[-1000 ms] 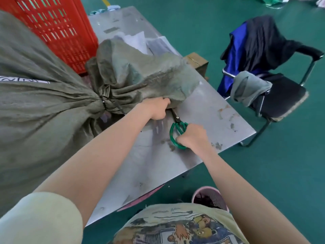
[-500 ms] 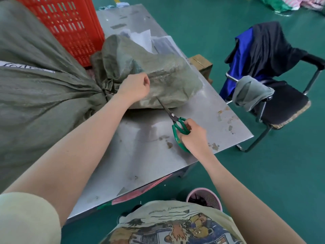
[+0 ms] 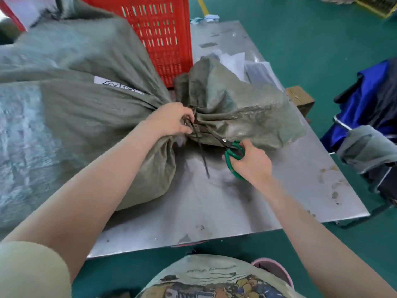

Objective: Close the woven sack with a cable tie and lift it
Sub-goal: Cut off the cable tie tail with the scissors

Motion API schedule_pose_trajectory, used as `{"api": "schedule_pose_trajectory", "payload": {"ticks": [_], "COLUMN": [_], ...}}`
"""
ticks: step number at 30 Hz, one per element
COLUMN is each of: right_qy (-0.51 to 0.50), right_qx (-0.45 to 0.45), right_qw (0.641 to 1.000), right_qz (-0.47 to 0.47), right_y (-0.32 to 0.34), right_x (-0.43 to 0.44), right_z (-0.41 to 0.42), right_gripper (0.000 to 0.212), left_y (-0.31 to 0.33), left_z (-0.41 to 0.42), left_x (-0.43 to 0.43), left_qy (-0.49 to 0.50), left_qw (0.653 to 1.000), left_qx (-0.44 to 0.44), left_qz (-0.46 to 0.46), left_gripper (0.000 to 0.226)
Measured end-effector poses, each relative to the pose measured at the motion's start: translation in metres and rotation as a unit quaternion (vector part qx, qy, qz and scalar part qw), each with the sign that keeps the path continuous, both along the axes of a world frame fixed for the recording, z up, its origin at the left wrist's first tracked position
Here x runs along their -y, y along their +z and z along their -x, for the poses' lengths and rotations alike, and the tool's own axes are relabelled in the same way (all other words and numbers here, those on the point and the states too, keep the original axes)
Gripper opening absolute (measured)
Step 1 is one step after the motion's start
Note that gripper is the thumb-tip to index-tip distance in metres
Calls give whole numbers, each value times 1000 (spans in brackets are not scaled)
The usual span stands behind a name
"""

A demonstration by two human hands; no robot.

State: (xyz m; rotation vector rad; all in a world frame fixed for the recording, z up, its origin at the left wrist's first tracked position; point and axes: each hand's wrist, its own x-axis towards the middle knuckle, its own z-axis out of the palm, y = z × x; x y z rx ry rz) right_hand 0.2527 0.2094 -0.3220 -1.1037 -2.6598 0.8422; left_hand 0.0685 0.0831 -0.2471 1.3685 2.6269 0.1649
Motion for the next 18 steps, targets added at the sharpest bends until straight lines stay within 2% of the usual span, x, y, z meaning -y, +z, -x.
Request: {"api": "schedule_pose_trajectory", "payload": {"ticks": [2,4,9,13,18], "right_qy": [22,38,53,48,60], "right_qx": [14,16,1,13,30], "right_qw": [999,998,997,997,994], "right_qz": [-31,-55,-63,-52,-85], "right_y": [2,7,19,23,24], "right_x": [0,0,2,3,-1], "right_z": [8,16,40,51,60], "right_gripper": [46,46,49,51,45], "left_y": [4,8,15,18,15], "left_z": [5,13,37,45,53], "left_x": [-5,-8,-10,-16,-22], "left_qy": [6,12,47,35,8], "left_qw": [998,996,995,994,993], "left_qx": [-39,-55,8,41,78], "left_qz": [-45,-67,-87,-95,-91], "left_gripper": [27,26,29,29,29]}}
